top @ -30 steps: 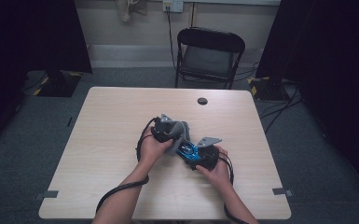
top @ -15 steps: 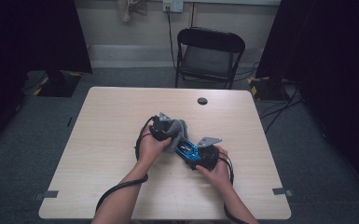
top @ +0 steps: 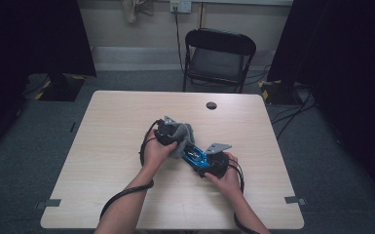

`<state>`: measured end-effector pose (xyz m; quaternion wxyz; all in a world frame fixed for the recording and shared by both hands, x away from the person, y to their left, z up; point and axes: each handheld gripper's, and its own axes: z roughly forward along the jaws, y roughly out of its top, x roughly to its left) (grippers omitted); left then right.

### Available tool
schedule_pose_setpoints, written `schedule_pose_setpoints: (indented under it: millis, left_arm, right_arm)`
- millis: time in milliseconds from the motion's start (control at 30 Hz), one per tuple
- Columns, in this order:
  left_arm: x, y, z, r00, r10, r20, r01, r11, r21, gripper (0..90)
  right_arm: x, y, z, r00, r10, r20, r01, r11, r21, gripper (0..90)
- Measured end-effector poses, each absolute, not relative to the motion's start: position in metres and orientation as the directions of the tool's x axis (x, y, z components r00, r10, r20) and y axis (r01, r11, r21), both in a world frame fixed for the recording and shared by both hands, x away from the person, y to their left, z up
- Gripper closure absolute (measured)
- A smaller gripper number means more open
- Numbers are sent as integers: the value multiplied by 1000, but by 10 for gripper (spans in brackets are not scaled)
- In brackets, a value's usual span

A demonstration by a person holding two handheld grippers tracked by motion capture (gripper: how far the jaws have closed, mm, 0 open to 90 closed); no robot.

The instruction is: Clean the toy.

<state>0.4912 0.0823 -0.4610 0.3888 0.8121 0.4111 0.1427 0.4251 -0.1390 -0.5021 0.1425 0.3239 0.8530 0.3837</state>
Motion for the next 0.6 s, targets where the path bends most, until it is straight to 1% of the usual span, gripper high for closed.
schedule_pose_setpoints:
  millis: [133, 333, 433, 600]
  left_arm:
    - [494, 92, -460, 592, 804, -63, 564, -357, 744, 719]
    - [495, 104, -464, 566, 820, -87, 587, -326, 741, 719]
    - [495, 110, -466, 557, 829, -55, 592, -350, 725, 719]
    - [493, 120, -465, 553, 831, -55, 592, -345, 729, 719]
  right_arm:
    - [425, -139, -502, -749, 662, 6, 444, 496, 747, 259]
    - [425, -139, -502, -750, 662, 5, 443, 496, 747, 260]
    - [425, -139, -502, -749, 662, 6, 443, 495, 747, 260]
    - [425, -139, -502, -749, 662, 6, 444, 495, 747, 259]
